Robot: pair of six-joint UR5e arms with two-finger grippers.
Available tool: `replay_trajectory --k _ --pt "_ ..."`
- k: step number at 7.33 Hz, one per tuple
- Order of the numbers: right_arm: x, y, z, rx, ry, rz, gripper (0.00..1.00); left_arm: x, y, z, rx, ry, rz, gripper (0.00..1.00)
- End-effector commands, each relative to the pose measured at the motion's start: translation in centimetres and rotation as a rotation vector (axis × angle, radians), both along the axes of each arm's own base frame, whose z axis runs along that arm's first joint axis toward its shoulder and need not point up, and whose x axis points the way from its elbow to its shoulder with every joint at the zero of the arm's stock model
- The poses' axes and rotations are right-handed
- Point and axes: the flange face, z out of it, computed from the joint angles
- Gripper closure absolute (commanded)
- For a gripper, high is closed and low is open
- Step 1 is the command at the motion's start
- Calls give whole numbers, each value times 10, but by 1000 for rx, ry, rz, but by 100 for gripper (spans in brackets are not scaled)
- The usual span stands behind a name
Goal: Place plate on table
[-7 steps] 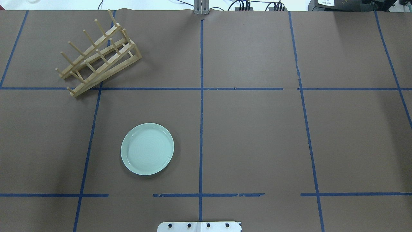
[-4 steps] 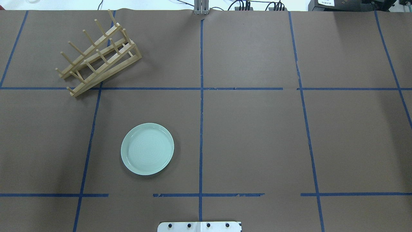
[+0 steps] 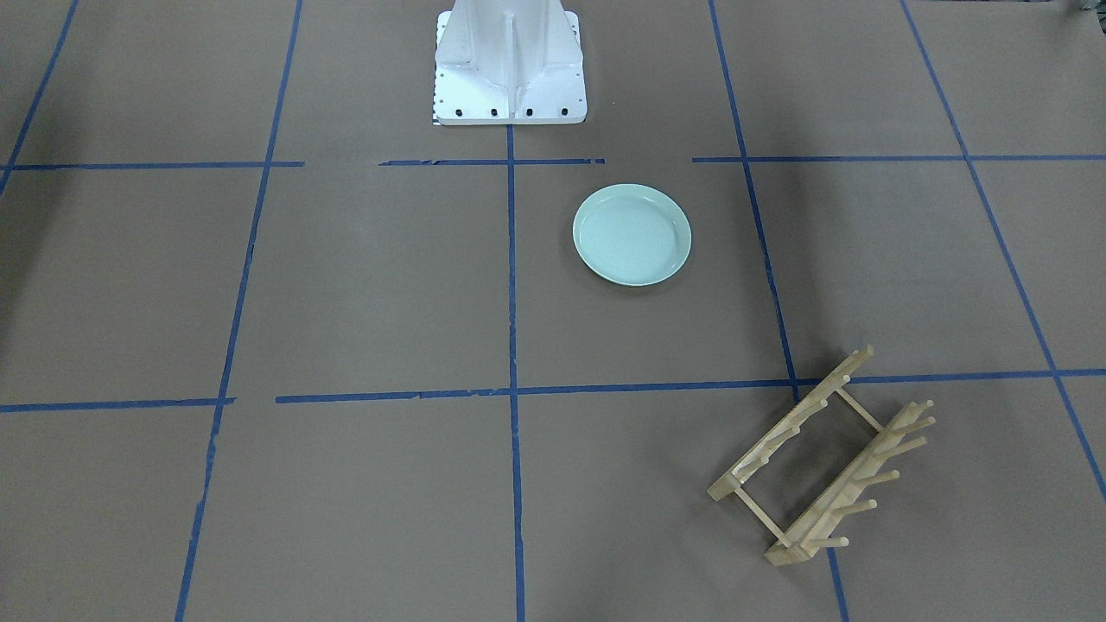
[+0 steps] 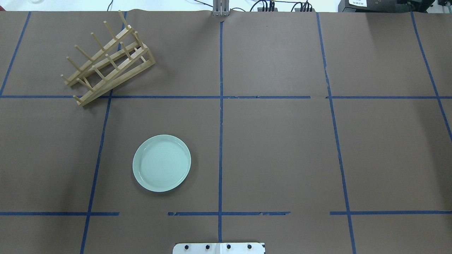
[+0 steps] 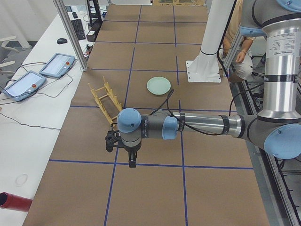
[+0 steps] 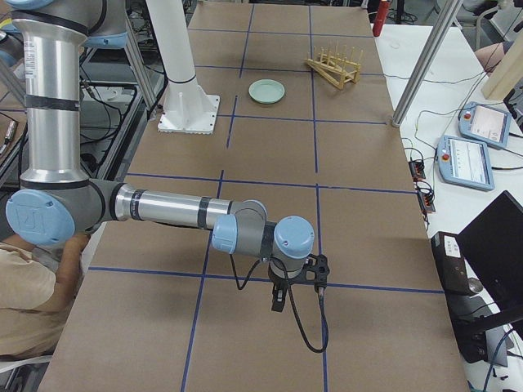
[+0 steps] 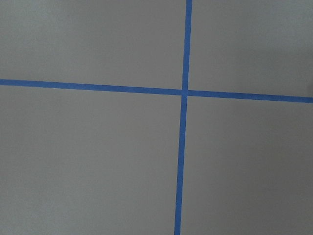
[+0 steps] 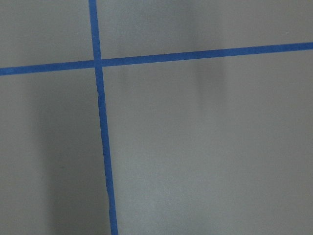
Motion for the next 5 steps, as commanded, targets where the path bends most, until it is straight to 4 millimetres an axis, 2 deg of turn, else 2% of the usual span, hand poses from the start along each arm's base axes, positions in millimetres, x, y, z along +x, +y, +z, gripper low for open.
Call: replay_trajectory --k 1,2,4,5 --pt "0 0 0 0 0 0 0 0 -2 -2 -2 -1 1 0" --pt "0 0 1 -1 0 0 0 0 0 0 -3 -11 4 0" --pt "0 0 0 0 0 0 0 6 -13 -15 68 -17 57 0" --pt "0 -1 -1 2 0 0 0 6 -13 -13 70 -17 65 0"
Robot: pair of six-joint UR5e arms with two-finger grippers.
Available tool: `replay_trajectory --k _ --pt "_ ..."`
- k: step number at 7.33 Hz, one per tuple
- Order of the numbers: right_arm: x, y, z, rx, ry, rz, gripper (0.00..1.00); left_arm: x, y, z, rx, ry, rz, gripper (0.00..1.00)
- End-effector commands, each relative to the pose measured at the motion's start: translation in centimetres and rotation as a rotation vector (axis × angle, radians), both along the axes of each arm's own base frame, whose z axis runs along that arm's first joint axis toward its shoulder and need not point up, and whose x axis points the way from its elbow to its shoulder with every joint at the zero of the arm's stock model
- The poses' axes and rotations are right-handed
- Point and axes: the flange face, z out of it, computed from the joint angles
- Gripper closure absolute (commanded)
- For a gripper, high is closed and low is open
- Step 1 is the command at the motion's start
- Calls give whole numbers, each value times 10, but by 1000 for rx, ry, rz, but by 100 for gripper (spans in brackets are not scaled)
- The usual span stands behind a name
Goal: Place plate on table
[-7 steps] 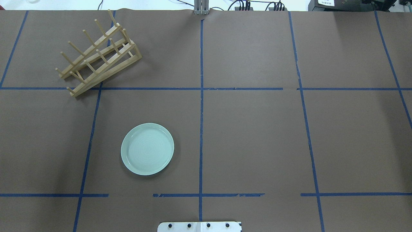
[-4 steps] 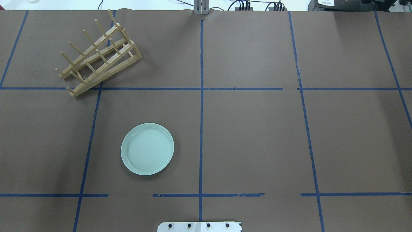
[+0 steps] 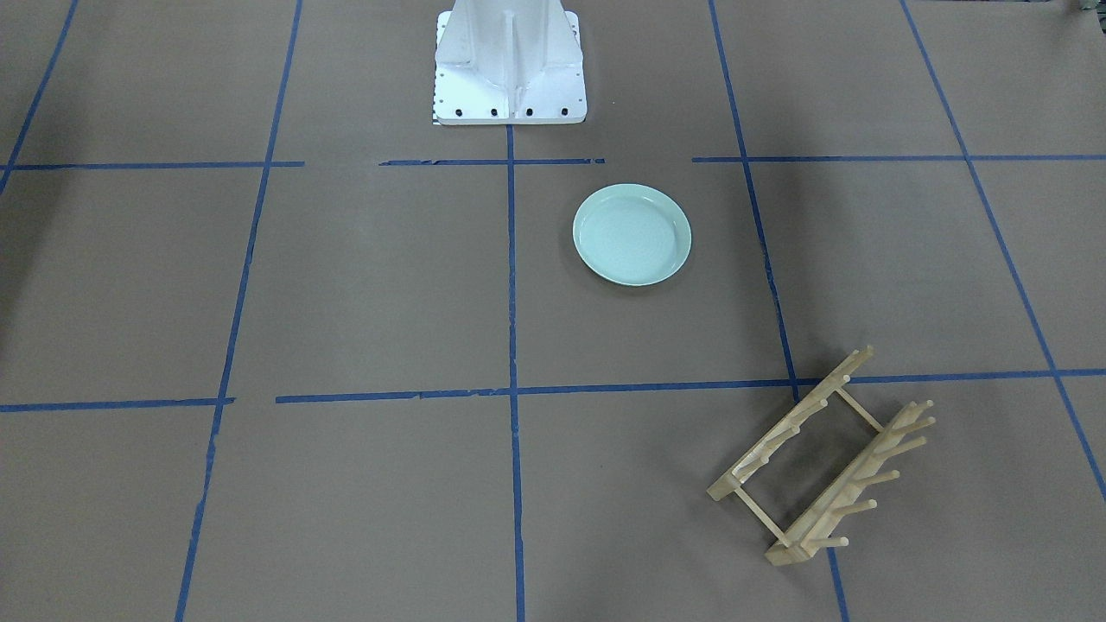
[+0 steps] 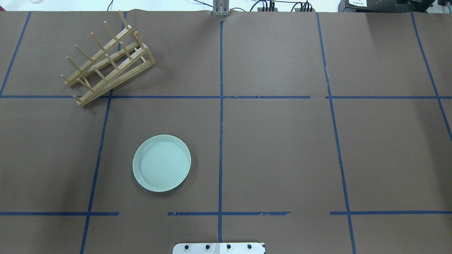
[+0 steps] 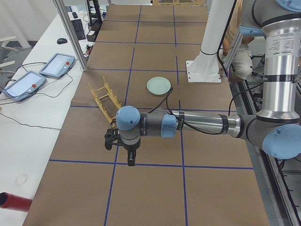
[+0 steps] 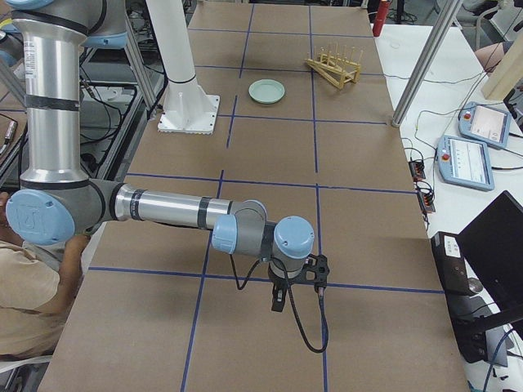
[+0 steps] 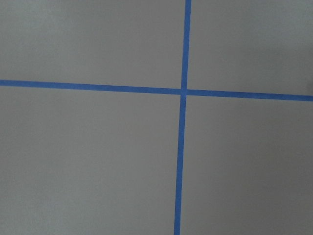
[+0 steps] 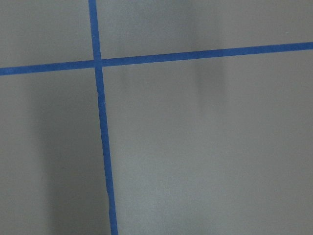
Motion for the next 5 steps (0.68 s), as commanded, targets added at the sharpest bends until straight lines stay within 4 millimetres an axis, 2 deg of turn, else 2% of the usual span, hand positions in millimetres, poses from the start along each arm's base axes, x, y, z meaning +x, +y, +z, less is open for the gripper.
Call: replay_trajectory --k 1,5 --pt "0 0 0 0 0 0 0 1 -1 0 17 -2 21 0" --pt "0 0 0 0 0 0 0 0 3 7 4 -2 21 0"
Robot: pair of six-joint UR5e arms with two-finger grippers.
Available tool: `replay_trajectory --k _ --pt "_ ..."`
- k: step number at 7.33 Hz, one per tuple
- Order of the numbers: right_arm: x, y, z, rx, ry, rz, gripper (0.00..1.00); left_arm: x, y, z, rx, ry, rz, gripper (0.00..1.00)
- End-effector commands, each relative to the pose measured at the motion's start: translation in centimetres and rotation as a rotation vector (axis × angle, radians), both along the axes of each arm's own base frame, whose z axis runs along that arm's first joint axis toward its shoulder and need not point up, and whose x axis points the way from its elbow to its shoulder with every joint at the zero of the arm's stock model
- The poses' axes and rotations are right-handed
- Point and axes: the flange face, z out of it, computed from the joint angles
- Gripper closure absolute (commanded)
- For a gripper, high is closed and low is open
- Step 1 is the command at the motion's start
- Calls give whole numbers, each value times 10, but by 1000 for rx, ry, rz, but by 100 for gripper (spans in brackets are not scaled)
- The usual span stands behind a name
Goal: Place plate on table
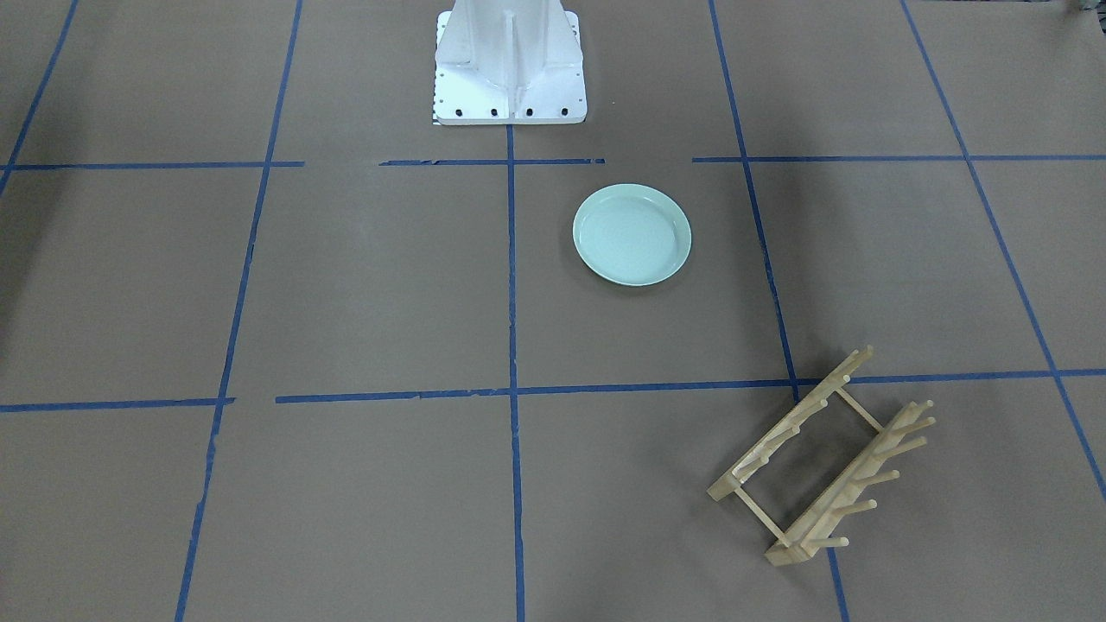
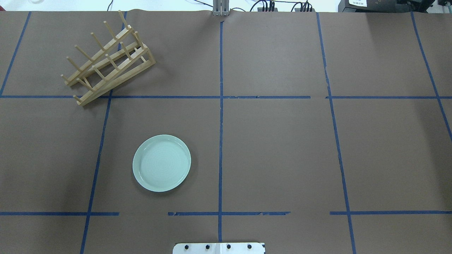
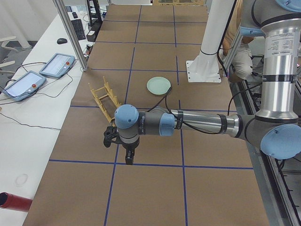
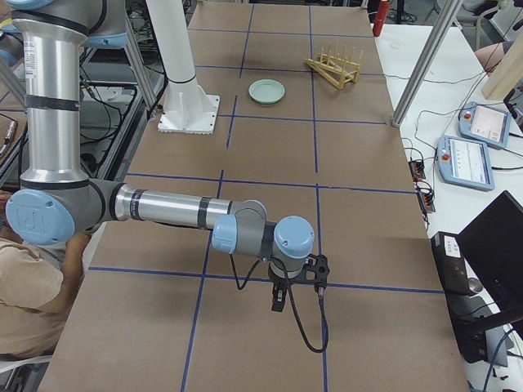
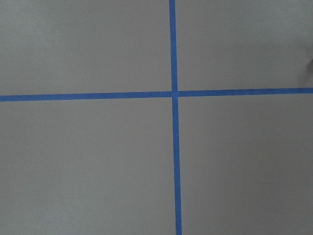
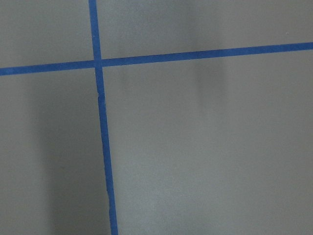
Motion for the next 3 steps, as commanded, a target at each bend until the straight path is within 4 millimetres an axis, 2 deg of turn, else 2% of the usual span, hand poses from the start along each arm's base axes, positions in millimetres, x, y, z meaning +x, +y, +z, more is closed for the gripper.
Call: replay_trajectory --k 1,3 --pt "0 -1 -1 1 0 0 0 0 1 6 -11 1 2 0" --pt "0 0 0 0 0 0 0 -1 2 5 -8 1 -1 0"
